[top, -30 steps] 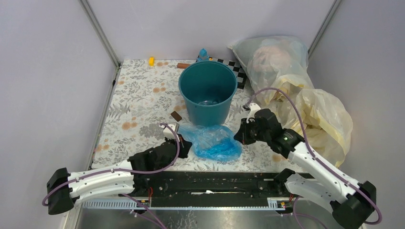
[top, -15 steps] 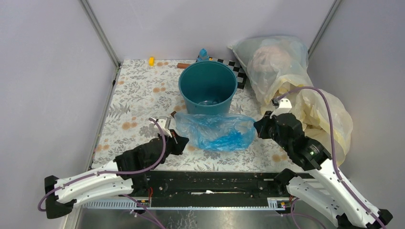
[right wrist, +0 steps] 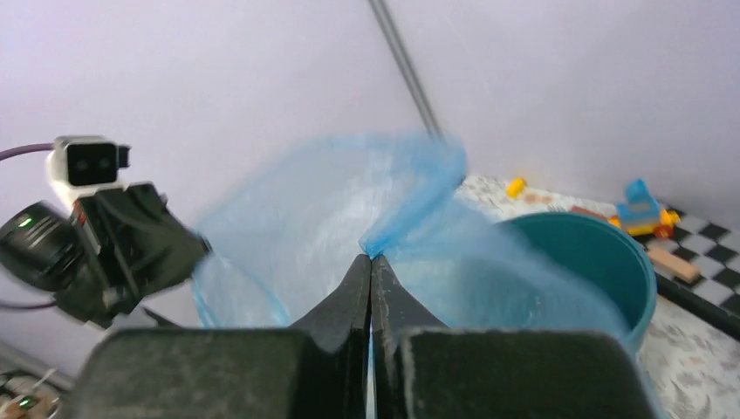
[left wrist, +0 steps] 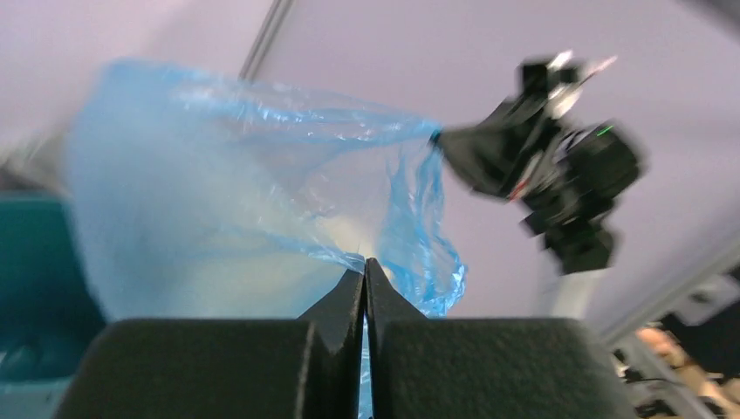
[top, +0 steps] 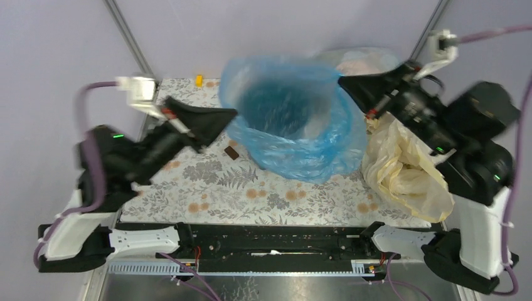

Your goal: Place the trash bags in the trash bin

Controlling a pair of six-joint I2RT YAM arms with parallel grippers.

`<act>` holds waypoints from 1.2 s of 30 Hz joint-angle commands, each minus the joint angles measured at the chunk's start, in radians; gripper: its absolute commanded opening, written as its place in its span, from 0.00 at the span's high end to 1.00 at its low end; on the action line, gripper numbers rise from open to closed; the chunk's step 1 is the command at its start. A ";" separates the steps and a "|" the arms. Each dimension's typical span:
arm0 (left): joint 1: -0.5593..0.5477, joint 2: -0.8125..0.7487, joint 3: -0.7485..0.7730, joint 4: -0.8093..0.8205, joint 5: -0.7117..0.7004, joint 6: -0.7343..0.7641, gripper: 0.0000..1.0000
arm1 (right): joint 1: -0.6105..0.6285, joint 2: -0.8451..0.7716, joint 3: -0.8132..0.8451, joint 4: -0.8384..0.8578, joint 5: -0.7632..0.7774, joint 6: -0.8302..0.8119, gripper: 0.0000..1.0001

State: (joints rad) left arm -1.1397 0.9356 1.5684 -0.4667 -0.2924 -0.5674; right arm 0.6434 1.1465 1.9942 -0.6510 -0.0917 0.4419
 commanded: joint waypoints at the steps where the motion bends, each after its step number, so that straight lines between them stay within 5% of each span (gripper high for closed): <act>1: 0.000 -0.061 0.006 -0.014 0.148 0.063 1.00 | 0.007 -0.048 -0.076 -0.041 -0.114 0.024 1.00; 6: 0.000 -0.259 -0.488 0.055 0.058 -0.056 1.00 | 0.006 -0.306 -0.710 0.093 -0.006 0.091 1.00; 10: 0.000 -0.400 -0.734 0.038 0.096 -0.176 1.00 | 0.006 -0.473 -0.974 0.097 0.067 0.128 1.00; 15: 0.000 -0.498 -0.794 0.007 0.110 -0.224 1.00 | 0.006 -0.501 -0.942 0.022 0.085 0.111 1.00; 21: 0.000 -0.429 -0.762 0.018 0.147 -0.206 1.00 | 0.006 -0.502 -0.888 -0.015 0.056 0.102 1.00; 36: 0.000 -0.401 -0.533 0.108 0.422 -0.156 1.00 | 0.006 -0.471 -0.661 -0.030 0.037 0.065 1.00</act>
State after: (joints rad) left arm -1.1397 0.5716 0.9604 -0.4522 0.0204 -0.7502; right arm 0.6434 0.6765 1.2331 -0.7143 -0.0494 0.5346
